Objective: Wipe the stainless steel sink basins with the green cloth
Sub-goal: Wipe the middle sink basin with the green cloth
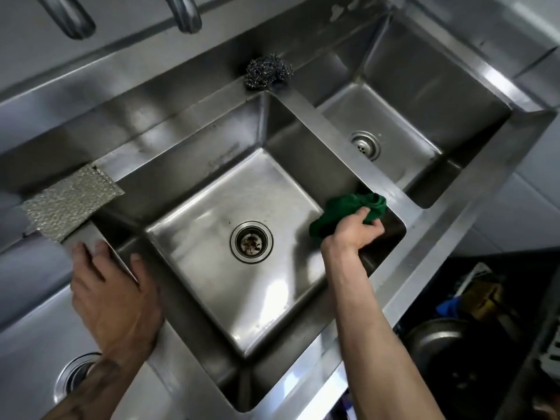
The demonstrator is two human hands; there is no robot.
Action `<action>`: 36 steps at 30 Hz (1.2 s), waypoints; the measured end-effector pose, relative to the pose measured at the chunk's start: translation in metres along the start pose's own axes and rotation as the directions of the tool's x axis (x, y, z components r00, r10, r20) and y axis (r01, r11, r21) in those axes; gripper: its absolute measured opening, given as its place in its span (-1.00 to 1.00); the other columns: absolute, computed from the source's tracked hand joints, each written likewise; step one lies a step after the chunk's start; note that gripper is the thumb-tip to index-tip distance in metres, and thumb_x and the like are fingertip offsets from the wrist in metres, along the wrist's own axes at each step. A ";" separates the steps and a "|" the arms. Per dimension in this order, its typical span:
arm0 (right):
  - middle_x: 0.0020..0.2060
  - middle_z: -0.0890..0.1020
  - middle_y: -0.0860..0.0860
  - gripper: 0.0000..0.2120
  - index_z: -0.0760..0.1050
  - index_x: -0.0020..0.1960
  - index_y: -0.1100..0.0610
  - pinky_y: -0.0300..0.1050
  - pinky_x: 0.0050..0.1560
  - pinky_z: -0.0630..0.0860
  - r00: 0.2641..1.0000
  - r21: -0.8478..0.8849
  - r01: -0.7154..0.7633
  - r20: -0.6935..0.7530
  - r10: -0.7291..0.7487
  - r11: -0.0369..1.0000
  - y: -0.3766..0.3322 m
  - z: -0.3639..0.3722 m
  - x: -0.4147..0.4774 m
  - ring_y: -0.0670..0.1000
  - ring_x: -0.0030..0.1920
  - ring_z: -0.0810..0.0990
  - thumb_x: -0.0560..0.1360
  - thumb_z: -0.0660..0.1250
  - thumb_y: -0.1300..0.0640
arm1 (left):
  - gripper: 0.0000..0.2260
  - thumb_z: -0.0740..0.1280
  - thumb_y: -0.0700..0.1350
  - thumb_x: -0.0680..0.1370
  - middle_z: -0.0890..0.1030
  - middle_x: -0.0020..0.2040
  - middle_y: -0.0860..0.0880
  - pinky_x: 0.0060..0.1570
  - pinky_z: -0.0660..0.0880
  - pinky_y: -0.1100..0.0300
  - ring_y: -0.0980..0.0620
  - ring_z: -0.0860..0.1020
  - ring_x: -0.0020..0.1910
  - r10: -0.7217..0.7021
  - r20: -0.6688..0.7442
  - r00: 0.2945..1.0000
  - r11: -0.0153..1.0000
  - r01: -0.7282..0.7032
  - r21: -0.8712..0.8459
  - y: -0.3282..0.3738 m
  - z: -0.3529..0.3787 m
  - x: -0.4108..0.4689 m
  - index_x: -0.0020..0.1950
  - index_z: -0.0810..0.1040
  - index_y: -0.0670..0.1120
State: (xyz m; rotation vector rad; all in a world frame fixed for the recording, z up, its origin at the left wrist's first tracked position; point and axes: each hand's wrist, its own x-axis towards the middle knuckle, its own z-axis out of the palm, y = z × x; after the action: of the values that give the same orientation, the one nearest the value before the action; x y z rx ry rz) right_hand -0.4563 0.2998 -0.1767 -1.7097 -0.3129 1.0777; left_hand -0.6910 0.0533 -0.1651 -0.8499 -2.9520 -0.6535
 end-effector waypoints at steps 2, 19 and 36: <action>0.05 0.54 0.03 -0.85 0.32 0.19 0.06 -0.19 -0.04 0.60 0.992 0.046 0.029 0.123 -0.035 0.999 -0.010 -0.001 0.003 -0.02 -0.06 0.58 0.68 0.25 0.10 | -0.45 0.11 0.08 0.68 0.23 0.63 -0.33 0.34 0.36 -0.39 -0.49 0.37 0.42 0.006 0.008 1.000 1.000 -0.006 -0.010 0.001 -0.001 0.000 0.57 0.27 -0.23; 0.19 0.43 -0.01 -0.82 0.36 0.19 -0.02 0.03 0.34 0.39 0.350 -0.237 0.936 0.566 0.746 -0.259 -0.078 -0.028 0.067 0.05 0.20 0.48 0.66 0.25 -0.07 | -0.47 0.11 0.08 0.70 0.22 0.64 -0.31 0.34 0.36 -0.35 -0.44 0.36 0.45 -0.001 -0.006 1.000 1.000 0.001 -0.014 -0.003 0.003 0.000 0.56 0.27 -0.22; 0.14 0.44 -0.06 -0.90 0.39 0.12 -0.12 0.00 0.30 0.38 0.200 -0.206 0.970 0.379 0.903 -0.128 -0.039 -0.044 -0.001 -0.01 0.18 0.47 0.67 0.19 -0.12 | -0.47 0.14 0.05 0.71 0.24 0.65 -0.32 0.38 0.36 -0.30 -0.43 0.38 0.47 -0.021 -0.020 1.000 1.000 0.021 -0.014 0.001 0.002 0.000 0.59 0.30 -0.25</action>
State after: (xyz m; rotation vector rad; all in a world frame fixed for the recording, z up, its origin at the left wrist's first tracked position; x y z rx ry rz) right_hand -0.4115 0.2882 -0.1400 -1.1377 -3.4923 1.8718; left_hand -0.6905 0.0547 -0.1662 -0.8095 -2.9454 -0.6799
